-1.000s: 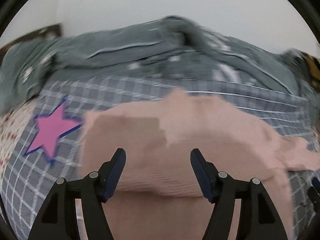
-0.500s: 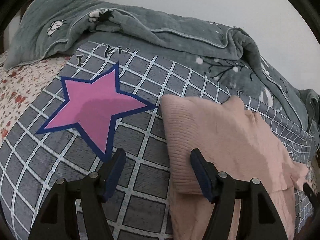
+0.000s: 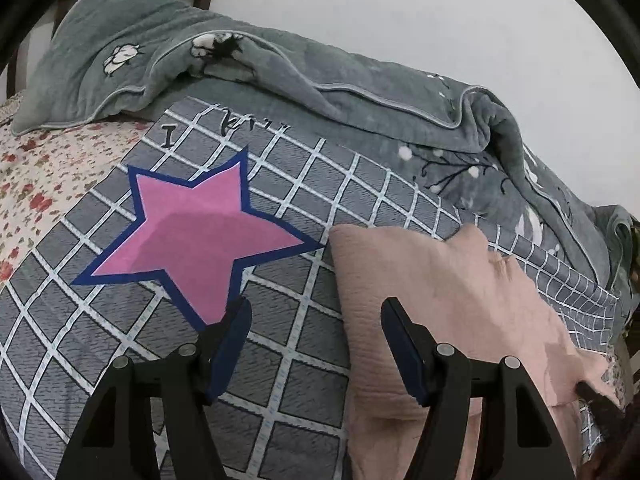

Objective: Fold small clothes
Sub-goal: 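Grasp the other sweater sleeve cuff with the right tool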

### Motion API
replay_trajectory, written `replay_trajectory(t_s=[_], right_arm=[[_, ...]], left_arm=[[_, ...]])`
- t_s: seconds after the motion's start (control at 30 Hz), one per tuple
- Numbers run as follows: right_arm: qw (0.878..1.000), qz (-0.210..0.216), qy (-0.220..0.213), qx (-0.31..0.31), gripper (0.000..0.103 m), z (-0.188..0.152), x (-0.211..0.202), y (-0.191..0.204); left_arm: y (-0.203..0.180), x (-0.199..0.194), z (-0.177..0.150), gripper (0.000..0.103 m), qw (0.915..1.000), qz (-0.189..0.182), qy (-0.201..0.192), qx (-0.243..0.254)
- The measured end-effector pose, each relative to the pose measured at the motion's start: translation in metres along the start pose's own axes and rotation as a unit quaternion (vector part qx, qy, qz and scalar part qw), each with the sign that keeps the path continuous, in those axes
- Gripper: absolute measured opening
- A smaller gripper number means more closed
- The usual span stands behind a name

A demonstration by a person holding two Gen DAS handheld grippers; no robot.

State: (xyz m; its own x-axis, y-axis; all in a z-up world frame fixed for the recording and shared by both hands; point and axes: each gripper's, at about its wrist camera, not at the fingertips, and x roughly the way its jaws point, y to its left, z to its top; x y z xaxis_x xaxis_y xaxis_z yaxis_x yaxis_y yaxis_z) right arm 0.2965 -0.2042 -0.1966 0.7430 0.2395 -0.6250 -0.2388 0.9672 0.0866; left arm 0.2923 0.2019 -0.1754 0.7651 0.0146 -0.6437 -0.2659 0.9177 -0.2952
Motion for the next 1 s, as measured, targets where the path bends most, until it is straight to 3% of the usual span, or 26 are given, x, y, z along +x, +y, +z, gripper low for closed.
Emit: replay_trajectory(t_s=[0.1,0.2,0.3,0.43,0.47,0.63,0.73,0.8,1.0], right_arm=[[0.999,-0.012,-0.044,0.021,0.005,0.002,-0.024,-0.017],[0.999,-0.039,-0.016,0.030,0.005,-0.005,-0.013,-0.031],[0.999,-0.025,0.024,0.042,0.005,-0.011,-0.003,-0.032],[0.999,-0.037,0.032,0.012,0.017,-0.012,-0.002,-0.020],[0.999,-0.032,0.036,0.012,0.025,-0.012,-0.001,-0.021],[0.999,-0.018,0.021,0.038,0.033,-0.008,-0.020,-0.043],[0.998,-0.047,-0.012,0.045,0.048,-0.002,-0.047,-0.069],[0.996,-0.070,-0.028,0.053,0.048,0.001,-0.064,-0.090],[0.987,-0.126,-0.040,0.089,0.051,-0.005,-0.100,-0.154]], left_arm=[[-0.011,0.000,0.000,0.065,0.9998,0.004,-0.003,0.020],[-0.021,0.008,-0.001,0.065,0.9992,0.012,0.008,0.038],[-0.027,0.016,-0.004,0.065,0.9981,0.026,0.023,0.052],[-0.034,0.033,-0.010,0.066,0.9933,0.070,0.055,0.073],[-0.036,0.032,-0.010,0.066,0.9927,0.076,0.053,0.077],[-0.041,0.018,-0.010,0.066,0.9928,0.077,0.026,0.087],[-0.042,0.007,-0.008,0.066,0.9941,0.064,0.003,0.087],[-0.046,0.005,-0.008,0.066,0.9940,0.061,-0.004,0.091],[-0.055,0.025,-0.018,0.066,0.9887,0.089,0.027,0.117]])
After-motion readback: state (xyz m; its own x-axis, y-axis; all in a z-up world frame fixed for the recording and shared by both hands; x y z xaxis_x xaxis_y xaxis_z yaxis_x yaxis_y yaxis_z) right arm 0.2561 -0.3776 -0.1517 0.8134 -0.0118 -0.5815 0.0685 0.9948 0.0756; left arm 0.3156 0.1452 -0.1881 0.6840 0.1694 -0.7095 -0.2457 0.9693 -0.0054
